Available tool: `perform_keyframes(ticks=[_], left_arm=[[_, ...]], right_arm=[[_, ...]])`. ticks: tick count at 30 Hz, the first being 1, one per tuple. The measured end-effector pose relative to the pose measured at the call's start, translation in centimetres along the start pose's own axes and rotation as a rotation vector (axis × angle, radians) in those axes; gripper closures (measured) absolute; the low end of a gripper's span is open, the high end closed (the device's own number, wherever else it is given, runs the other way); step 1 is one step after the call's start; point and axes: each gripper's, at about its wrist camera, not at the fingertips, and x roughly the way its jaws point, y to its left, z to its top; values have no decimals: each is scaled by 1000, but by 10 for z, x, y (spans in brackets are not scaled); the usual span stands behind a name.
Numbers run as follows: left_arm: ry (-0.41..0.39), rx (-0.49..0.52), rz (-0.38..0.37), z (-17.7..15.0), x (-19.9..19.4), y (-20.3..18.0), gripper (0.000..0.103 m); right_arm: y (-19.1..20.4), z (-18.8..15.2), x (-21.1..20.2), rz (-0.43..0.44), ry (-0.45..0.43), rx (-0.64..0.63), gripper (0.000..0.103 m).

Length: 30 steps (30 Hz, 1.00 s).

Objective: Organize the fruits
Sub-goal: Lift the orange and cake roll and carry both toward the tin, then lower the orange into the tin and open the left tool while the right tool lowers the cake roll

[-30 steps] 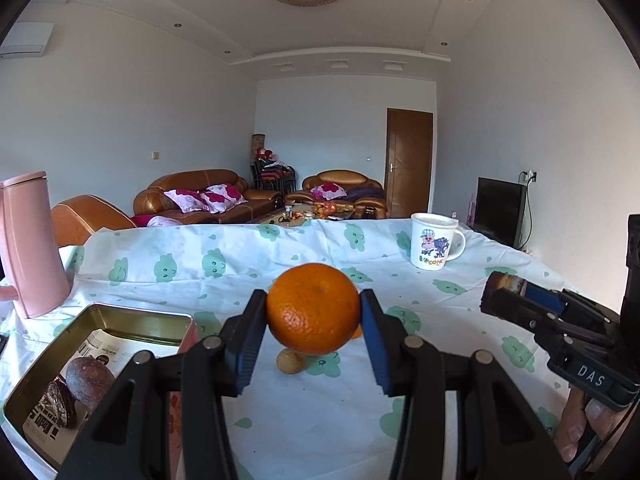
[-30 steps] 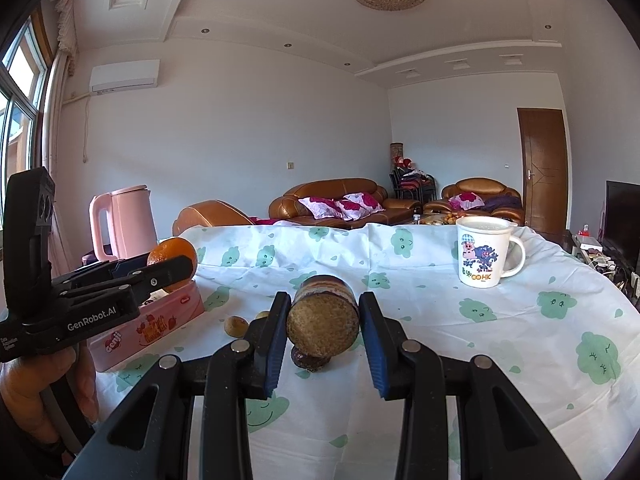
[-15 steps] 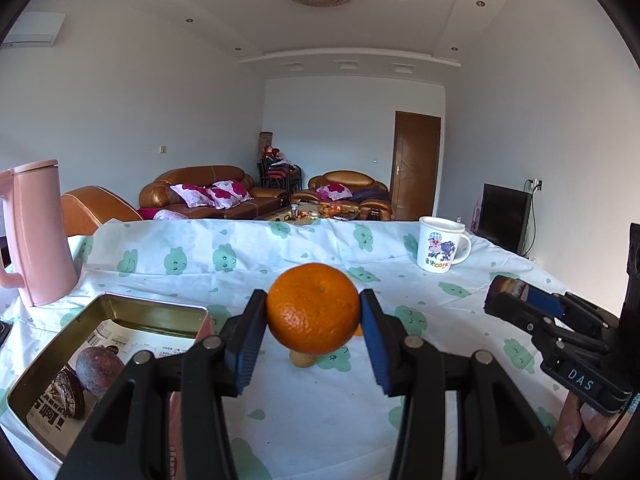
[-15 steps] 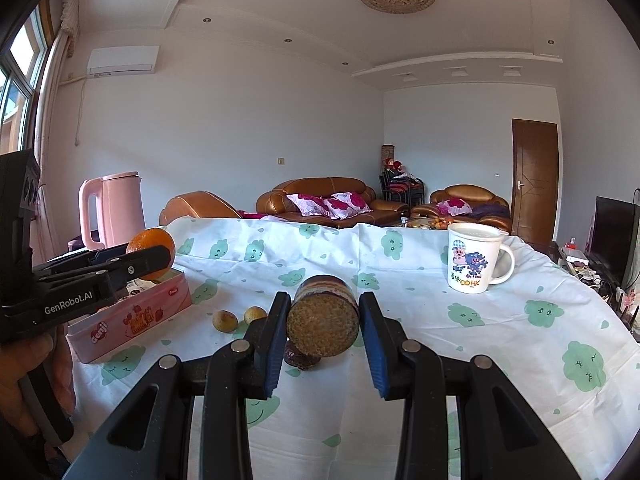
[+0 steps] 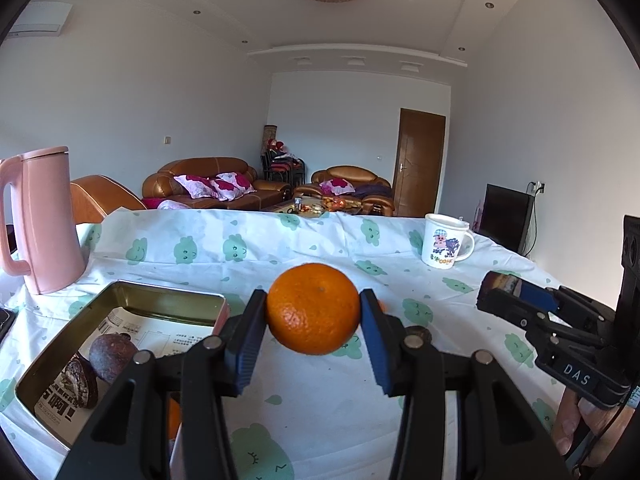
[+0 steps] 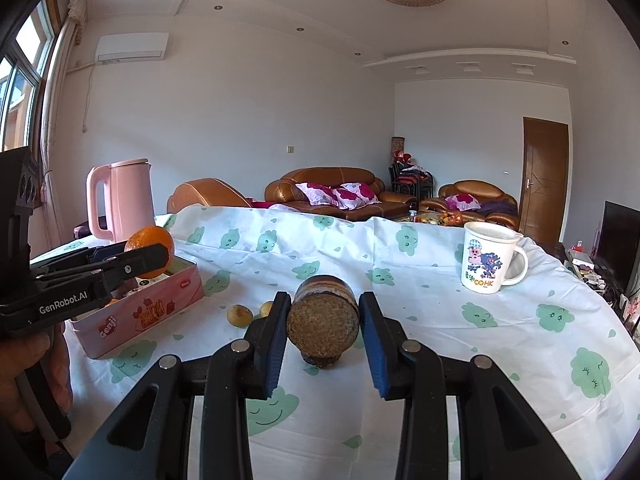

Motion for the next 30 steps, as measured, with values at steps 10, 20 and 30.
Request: perform_keyframes(ticks=[10,20,30], left_arm=[[31,-22,28,-1,-10,21,55],[66,-66,126,-5,-28,69,55],[94,-128,253,-12,-54,133,55]], right_arm=[[40,28,10,126,7,-42,66],[100,43,29,278,39,-87,66],[165,38,53,389,95,-170,66]])
